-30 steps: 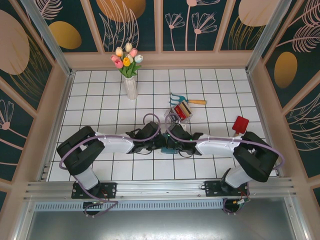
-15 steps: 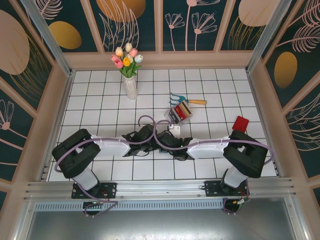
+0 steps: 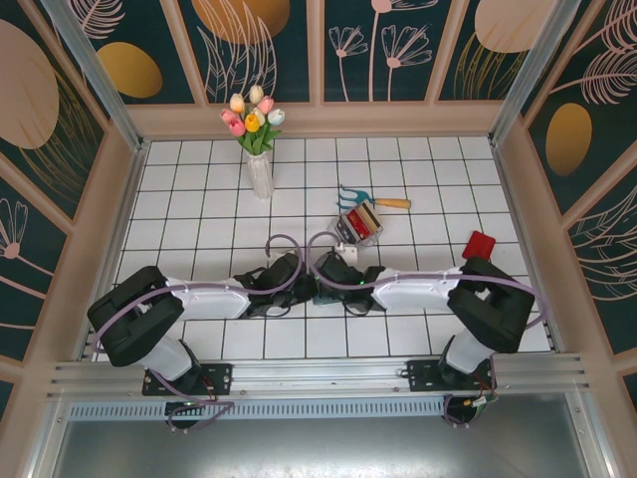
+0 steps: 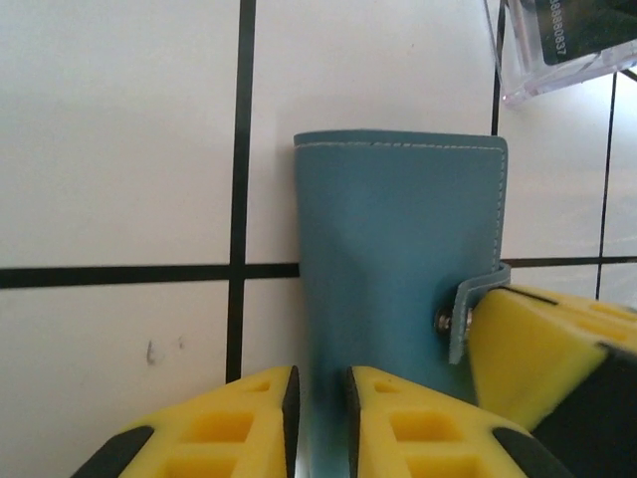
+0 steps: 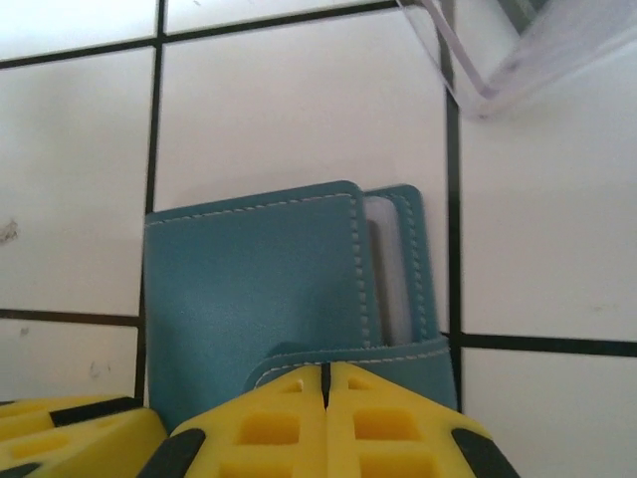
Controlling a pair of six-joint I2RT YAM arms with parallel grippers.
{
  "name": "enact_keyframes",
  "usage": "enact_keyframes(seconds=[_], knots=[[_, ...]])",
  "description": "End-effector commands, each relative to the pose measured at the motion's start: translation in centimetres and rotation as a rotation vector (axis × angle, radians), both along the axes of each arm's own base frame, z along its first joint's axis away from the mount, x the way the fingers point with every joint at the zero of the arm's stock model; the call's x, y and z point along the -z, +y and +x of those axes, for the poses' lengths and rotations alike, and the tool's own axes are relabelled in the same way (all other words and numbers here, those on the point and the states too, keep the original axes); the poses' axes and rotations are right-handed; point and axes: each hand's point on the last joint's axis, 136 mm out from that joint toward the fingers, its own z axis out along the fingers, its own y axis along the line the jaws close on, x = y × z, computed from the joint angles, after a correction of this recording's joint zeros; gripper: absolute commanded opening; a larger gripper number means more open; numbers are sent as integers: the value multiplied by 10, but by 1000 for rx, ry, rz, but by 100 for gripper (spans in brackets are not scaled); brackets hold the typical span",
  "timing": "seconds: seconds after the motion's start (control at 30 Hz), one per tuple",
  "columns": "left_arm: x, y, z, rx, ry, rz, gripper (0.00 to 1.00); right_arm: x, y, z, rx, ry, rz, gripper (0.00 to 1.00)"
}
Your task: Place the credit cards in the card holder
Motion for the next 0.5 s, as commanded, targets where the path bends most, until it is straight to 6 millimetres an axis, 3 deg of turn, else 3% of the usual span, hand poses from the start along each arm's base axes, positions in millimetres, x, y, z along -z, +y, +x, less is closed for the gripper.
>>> enact_keyframes(seconds=[0.0, 0.13, 0.47], knots=[[10, 13, -10, 6, 29, 71, 24, -16, -3, -10, -95, 127, 81, 9], [7, 9, -8, 20, 19, 65, 26, -40, -11, 6, -70, 106, 182, 11], [0, 5, -3, 42, -9, 70, 35, -28, -19, -6, -62, 227, 347, 11]])
